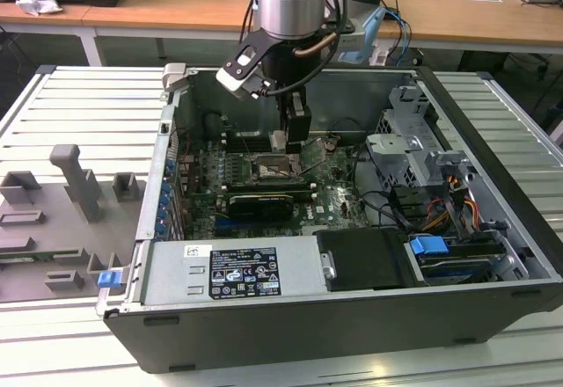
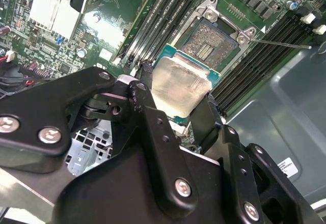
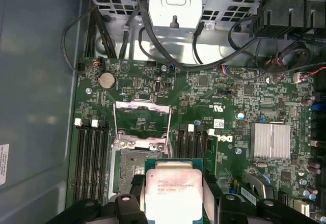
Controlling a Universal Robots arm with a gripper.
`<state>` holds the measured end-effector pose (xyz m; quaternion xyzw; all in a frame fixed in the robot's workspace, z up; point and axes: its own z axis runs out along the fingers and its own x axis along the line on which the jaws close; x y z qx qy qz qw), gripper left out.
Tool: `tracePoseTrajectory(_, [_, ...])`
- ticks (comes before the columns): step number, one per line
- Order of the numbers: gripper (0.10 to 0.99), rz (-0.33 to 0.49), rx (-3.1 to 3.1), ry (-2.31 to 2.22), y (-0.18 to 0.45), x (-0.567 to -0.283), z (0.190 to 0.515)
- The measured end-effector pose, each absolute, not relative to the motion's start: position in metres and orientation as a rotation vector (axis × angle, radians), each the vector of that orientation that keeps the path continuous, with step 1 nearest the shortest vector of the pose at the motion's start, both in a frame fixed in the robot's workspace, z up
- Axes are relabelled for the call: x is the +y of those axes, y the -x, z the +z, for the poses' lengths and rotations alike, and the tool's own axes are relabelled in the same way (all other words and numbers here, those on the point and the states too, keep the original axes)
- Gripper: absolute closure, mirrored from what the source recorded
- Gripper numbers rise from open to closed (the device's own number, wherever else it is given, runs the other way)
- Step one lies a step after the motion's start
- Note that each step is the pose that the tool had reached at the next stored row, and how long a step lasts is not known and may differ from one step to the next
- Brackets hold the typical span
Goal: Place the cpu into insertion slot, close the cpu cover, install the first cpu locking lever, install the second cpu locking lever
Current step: 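Place the cpu into insertion slot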
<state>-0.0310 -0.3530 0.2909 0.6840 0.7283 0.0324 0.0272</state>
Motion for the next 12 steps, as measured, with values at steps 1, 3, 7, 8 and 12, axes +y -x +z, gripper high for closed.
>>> tracePoseTrajectory(1, [0.549, 0.100, 2.249, -2.113, 0.031, -0.353, 0.291])
tracePoseTrajectory(3, [0.549, 0.100, 2.246, -2.116, 0.031, -0.352, 0.290])
tracePoseTrajectory(7, [0.549, 0.099, 2.242, -2.120, 0.031, -0.351, 0.284])
tracePoseTrajectory(8, [0.549, 0.099, 2.242, -2.120, 0.031, -0.350, 0.281])
tracePoseTrajectory(12, [0.549, 0.097, 2.183, -2.178, 0.031, -0.339, 0.271])
